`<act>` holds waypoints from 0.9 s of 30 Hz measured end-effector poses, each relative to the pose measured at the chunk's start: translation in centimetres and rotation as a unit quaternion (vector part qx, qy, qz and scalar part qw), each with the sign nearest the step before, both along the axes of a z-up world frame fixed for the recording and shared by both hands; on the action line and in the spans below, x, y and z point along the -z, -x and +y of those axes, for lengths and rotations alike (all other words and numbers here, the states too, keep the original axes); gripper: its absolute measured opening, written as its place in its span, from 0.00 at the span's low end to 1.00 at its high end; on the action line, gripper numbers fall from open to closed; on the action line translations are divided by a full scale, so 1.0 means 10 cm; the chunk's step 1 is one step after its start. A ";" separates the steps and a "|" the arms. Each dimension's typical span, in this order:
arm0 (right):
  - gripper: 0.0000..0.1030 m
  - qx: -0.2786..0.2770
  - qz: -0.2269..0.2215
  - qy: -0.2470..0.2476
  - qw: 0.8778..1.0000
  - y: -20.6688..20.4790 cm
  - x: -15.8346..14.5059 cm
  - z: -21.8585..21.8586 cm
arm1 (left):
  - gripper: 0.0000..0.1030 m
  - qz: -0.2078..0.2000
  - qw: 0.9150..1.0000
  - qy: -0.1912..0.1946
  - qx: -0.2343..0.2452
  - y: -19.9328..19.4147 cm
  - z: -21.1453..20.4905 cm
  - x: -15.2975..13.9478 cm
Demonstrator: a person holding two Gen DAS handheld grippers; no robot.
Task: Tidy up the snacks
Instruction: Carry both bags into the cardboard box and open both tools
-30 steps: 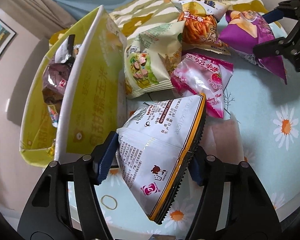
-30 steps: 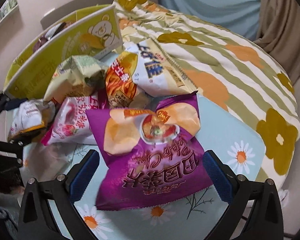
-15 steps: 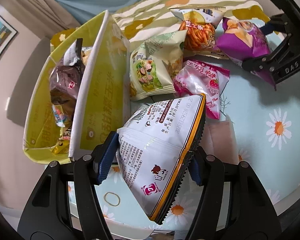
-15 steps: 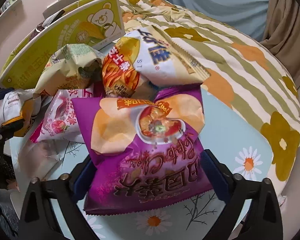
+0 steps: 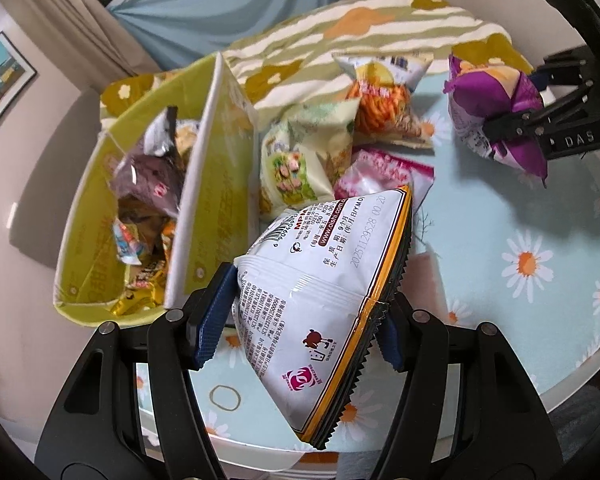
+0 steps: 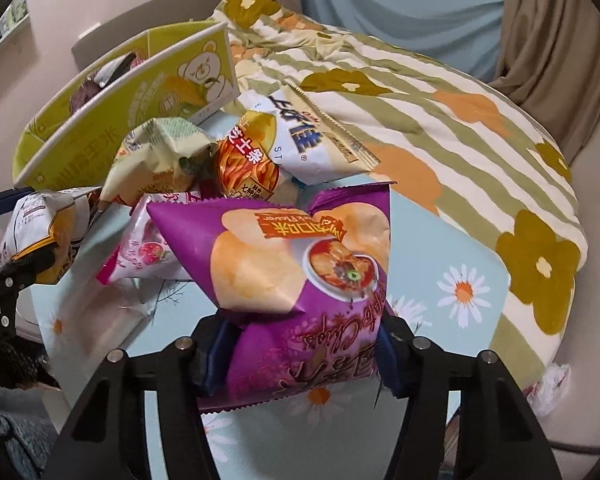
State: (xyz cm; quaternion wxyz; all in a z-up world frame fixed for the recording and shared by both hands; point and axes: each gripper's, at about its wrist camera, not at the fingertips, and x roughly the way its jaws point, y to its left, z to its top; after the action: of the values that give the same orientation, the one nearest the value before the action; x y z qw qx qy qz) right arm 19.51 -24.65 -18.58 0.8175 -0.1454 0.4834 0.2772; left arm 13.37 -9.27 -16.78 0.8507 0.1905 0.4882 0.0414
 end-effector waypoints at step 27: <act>0.54 0.002 -0.104 -0.108 0.989 0.28 -1.64 1.18 | 0.61 -0.175 0.984 0.028 -0.009 -0.12 1.26 -1.58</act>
State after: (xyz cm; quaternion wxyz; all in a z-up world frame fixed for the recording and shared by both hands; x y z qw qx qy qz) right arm 16.75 -12.87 -2.19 0.8748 -0.0837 0.3633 0.3093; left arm 14.62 3.35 -0.99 0.9274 0.1520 0.3349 0.0680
